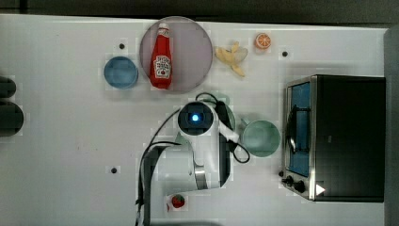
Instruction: Drag strainer left to right.
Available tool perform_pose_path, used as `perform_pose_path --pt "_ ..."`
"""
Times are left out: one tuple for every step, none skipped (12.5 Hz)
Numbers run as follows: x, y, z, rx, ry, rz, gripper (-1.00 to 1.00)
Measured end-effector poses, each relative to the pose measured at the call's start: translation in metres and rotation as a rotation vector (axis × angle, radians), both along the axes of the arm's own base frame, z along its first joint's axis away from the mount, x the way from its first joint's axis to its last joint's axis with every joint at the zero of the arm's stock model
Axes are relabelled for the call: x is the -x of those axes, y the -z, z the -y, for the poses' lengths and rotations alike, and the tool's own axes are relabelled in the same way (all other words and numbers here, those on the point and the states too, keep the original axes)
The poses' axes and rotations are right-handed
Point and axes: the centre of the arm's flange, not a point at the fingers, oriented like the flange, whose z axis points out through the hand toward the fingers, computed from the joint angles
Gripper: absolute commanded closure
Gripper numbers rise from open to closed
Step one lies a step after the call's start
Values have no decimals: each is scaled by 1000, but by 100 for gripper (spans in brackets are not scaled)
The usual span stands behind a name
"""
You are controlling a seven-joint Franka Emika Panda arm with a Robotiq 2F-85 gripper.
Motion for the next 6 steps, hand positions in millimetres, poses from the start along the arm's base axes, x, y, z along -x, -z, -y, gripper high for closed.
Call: perform_pose_path --pt "-6 -51 -1 -14 -25 11 -100" --pt "-9 -104 1 -30 -42 39 -100" --pt "-7 -163 2 -53 -72 68 -100" --pt "0 -221 2 -96 -109 106 -100" --pt "8 -275 5 -106 -170 153 -100" --pt "19 -318 9 -109 -240 194 -100"
